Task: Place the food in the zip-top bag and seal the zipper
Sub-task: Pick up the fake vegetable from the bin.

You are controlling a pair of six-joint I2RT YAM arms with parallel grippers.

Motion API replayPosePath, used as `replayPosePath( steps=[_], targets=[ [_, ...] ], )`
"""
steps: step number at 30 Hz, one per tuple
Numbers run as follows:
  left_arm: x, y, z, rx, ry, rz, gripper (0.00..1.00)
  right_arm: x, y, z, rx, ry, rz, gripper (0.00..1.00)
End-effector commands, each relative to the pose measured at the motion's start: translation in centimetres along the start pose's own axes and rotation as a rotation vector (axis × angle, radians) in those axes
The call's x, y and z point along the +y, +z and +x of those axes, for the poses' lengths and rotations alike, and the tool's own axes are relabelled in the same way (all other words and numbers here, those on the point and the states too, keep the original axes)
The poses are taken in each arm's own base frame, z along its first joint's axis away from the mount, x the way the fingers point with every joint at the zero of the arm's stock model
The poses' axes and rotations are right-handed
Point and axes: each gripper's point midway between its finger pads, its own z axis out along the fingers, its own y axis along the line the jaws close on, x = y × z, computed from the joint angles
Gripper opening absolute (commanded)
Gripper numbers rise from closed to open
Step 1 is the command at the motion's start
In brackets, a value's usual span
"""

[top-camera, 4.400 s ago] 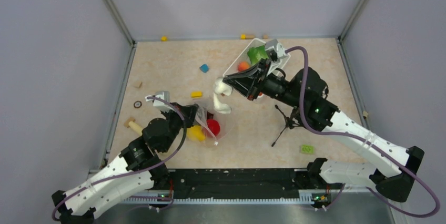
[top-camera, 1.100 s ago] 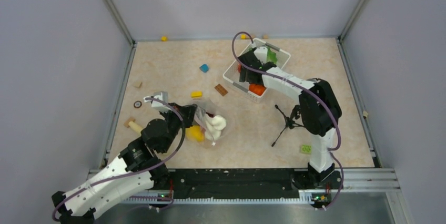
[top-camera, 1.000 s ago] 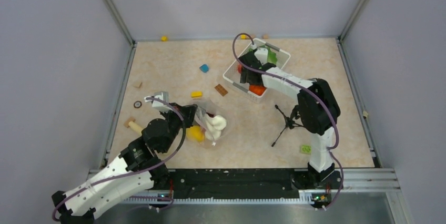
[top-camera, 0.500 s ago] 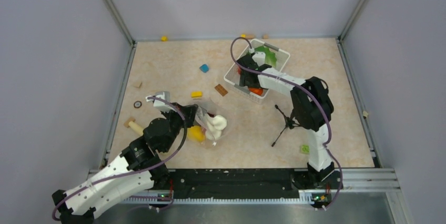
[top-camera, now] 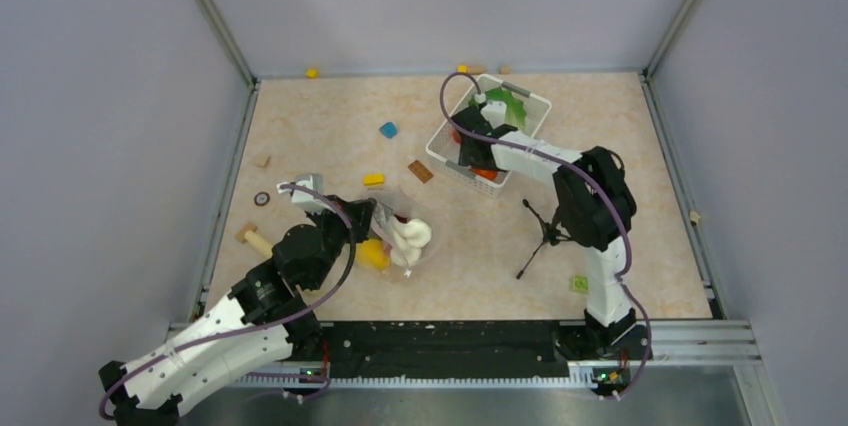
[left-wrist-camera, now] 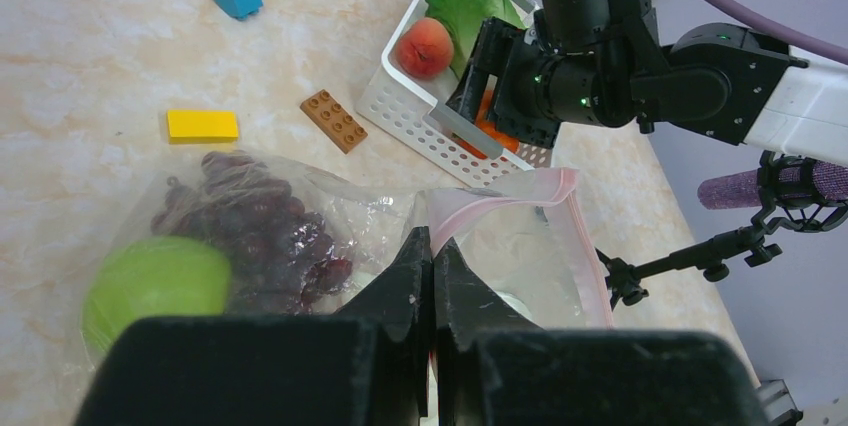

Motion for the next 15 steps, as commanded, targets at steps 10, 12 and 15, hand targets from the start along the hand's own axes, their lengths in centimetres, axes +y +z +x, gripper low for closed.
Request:
replayPosePath(
  steps=[10, 12, 15],
  targets=[
    [-0.7, 0.2, -0.7, -0.031, -0.029, 0.026, 0.0, 1.7, -13.5, -9.7, -0.366, 0.056, -0.414, 0.43],
    [-0.8, 0.3, -0.6, -0.029, -0.027, 0.029, 0.0, 3.1, -16.0, -8.9, -0.4, 0.021, -0.552, 0.42],
    [-0.6, 0.4, -0.6, -0.031, -0.019, 0.022, 0.0, 6.0, -20.6, -7.5, -0.457, -0.045, -0.735, 0.41]
  ],
)
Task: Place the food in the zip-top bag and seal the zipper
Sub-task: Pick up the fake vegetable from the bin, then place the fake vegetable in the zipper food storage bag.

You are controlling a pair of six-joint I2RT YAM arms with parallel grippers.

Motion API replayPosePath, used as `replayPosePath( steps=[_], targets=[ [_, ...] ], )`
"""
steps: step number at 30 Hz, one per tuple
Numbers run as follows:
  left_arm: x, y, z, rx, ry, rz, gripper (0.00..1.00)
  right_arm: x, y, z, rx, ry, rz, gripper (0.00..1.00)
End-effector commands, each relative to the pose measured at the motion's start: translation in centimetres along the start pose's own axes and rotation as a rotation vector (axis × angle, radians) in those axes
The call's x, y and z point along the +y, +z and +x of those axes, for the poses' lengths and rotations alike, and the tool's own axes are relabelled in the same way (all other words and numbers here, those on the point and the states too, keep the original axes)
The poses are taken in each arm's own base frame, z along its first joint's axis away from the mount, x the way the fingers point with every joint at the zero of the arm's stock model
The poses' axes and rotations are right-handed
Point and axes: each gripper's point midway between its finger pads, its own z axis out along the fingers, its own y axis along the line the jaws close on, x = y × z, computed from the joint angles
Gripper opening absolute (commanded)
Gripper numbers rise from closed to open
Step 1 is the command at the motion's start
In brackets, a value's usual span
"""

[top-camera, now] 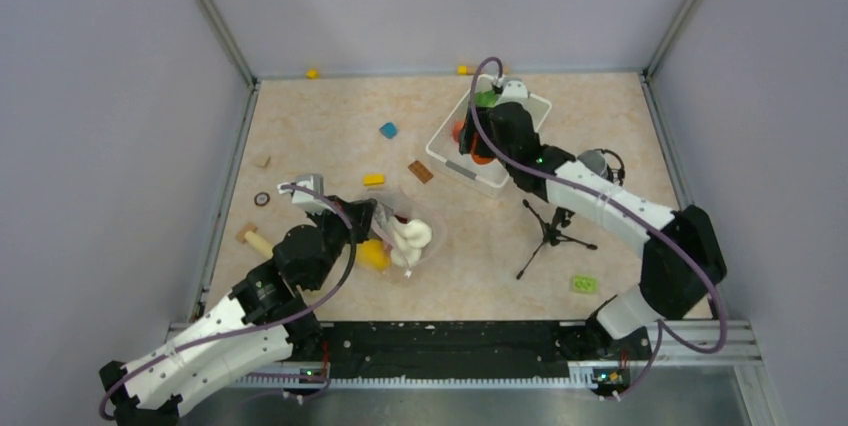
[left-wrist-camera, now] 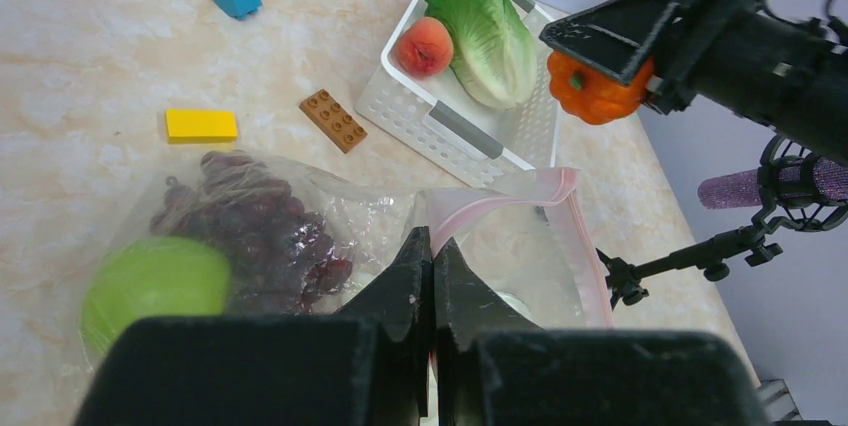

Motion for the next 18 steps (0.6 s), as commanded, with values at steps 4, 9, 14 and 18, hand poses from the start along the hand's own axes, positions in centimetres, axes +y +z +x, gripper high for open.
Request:
replayPosePath(
  steps=[4, 9, 14, 18],
  targets=[
    [-0.5, 0.5, -0.6, -0.032, -0.013, 0.013, 0.0, 12.2, -8.8, -1.8, -0.181, -0.144, -0.484, 0.4],
    [-0.3, 0.5, -0.6, -0.036, -0.01, 0.005, 0.0, 17.8, -15.8, -1.4, -0.263, -0.207, -0.731, 0.39],
    [-0.3, 0.5, -0.6, -0.037, -0.008, 0.003, 0.0, 21.3, -21.7, 0.3, -0.269, -0.234, -0.989, 0.39],
    [-0.2, 0.4, -0.7, -0.037, -0.006, -0.001, 0.0, 22.3, -23.1, 2.9, -0.219, -0.262, -1.087, 0.4]
  ],
)
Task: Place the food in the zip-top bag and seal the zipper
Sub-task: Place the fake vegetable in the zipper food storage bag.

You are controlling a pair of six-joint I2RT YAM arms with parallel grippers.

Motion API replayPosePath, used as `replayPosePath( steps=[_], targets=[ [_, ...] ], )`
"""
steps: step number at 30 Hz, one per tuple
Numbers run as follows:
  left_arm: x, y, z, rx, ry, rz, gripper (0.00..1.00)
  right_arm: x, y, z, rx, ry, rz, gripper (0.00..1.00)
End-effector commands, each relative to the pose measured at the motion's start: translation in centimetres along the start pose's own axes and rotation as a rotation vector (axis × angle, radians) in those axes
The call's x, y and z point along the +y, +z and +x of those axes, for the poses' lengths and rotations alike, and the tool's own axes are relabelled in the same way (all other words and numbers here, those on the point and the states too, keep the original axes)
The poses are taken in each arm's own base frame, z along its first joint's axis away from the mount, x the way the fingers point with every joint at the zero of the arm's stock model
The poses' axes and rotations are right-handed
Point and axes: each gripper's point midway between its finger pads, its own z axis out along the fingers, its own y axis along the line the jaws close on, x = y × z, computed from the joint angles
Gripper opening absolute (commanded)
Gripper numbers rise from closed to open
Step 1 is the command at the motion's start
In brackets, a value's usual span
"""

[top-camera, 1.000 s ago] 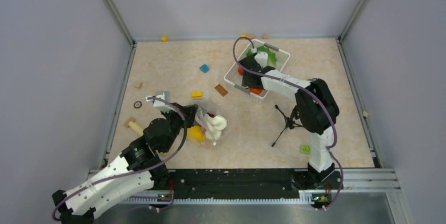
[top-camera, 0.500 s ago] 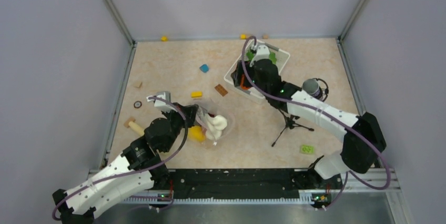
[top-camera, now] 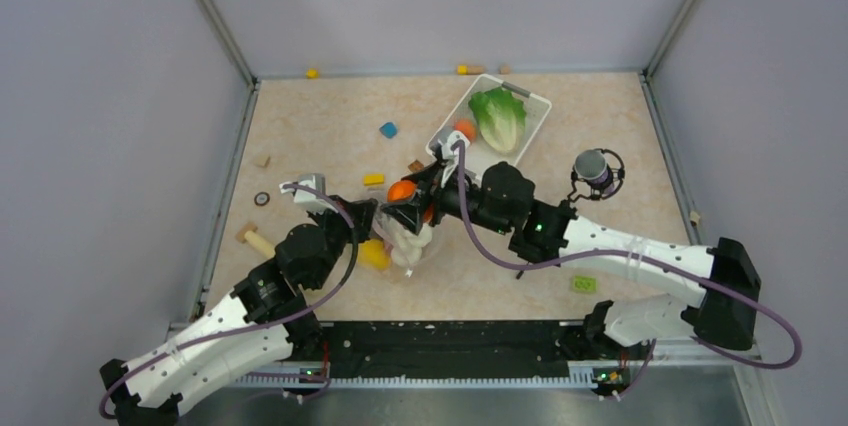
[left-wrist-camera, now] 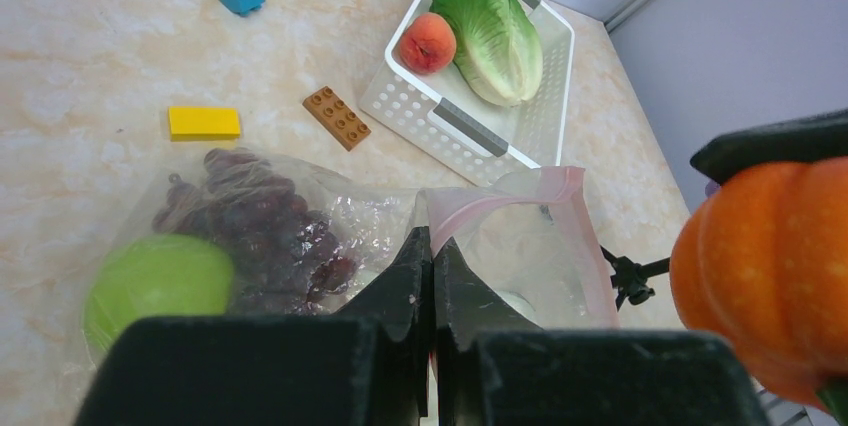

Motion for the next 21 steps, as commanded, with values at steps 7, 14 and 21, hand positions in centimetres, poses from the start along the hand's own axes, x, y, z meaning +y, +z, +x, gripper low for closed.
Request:
replayPosePath(
  steps=[7, 14, 21],
  targets=[
    [-0.5, 0.3, -1.0, -0.038, -0.009, 0.013, 0.0, 2.3, 0.8, 2.5, -0.016, 0.024, -0.105, 0.4],
    [-0.7, 0.3, -0.8, -0.031, -0.012, 0.022, 0.0, -0.3, 2.0, 3.2, -0.043, 0.047, 0.091, 0.43],
    [-0.9, 0.2, -0.8, -0.028, -0.018, 0.033, 0.0, -1.7, 2.7, 4.4, -0.02, 0.055, 0.217, 0.6]
  ],
)
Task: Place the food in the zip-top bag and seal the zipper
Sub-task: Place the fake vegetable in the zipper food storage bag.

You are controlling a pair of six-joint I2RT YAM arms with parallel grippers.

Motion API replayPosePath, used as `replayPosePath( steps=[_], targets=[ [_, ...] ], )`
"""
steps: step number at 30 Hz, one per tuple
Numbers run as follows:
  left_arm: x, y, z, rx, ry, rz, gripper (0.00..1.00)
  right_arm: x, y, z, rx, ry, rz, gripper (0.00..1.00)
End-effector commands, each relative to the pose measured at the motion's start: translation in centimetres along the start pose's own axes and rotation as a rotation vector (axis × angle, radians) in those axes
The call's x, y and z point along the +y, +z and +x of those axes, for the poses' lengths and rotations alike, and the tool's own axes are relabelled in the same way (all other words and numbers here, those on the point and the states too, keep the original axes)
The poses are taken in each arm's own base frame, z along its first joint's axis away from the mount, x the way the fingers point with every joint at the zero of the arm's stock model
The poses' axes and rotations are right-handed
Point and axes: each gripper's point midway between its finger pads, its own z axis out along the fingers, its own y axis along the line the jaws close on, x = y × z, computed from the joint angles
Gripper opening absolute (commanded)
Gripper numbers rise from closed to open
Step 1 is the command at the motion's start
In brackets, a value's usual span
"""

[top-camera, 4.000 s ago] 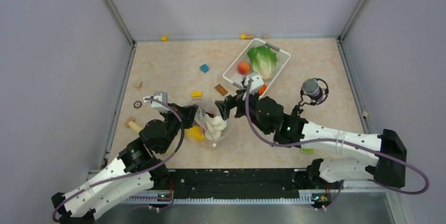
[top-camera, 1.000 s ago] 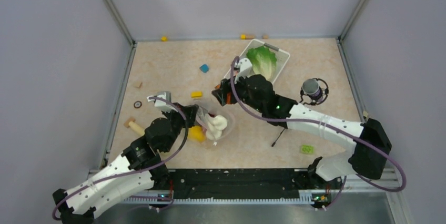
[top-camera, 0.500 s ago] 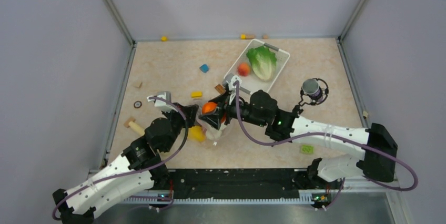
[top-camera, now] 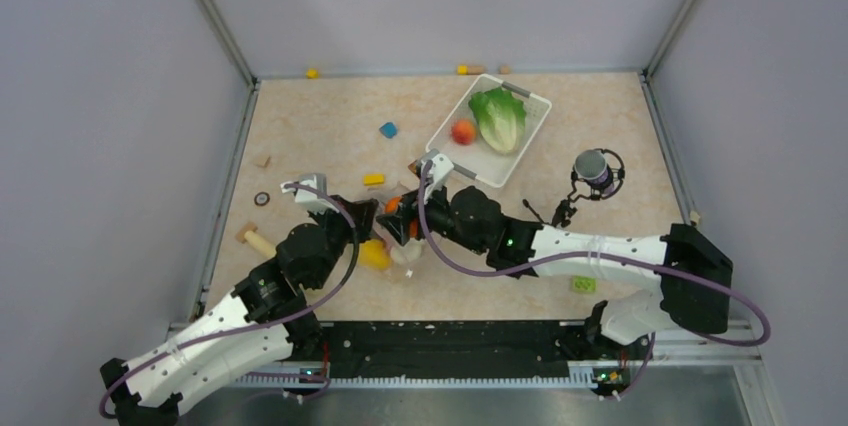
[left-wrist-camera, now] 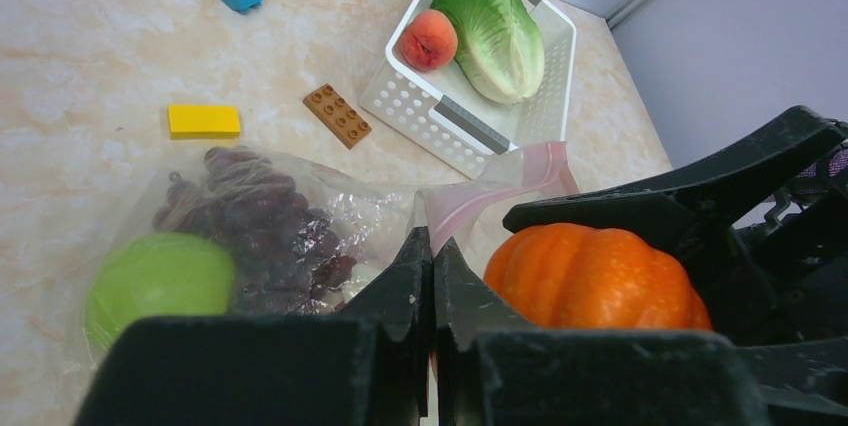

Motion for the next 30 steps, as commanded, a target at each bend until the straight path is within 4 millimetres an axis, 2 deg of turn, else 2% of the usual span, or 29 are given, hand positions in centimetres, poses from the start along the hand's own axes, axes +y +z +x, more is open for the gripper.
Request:
replayPosePath(
  steps=[1, 5, 8, 13, 16, 23, 30],
  targets=[
    [-0.9, 0.1, -0.9, -0.034, -0.021, 0.032, 0.0, 0.0, 0.7, -2.6, -0.084, 0.02, 0.084, 0.63],
    [-0.9, 0.1, -1.0, -0.034, -0.024, 0.035, 0.0, 0.7, 1.2, -2.4, -0.073, 0.014, 0.068, 0.69],
    [-0.9, 0.1, -1.0, -0.036, -0.025, 0.033, 0.0, 0.9, 1.4, -2.4, -0.069, 0.012, 0.069, 0.8],
    [-0.9, -0.2, -1.3, -0.044, -0.029, 0.04, 0.0, 0.8, 1.5, -2.0, -0.07, 0.016, 0.073, 0.9],
    [-0.8, -0.2, -1.4, -0.05, -0.031, 0.034, 0.0, 0.7, 1.2, -2.1, -0.083, 0.021, 0.072, 0.91],
    [-0.5, 0.0, -1.3, -0.051, -0.026, 0.019, 0.0, 1.9, -1.7, -4.9, -0.205, 0.038, -0.021, 0.93],
    [-0.3, 0.1, -1.2, -0.055, -0.021, 0.01, 0.0, 2.3, -4.3, -6.3, -0.226, 0.047, -0.06, 0.92]
  ],
)
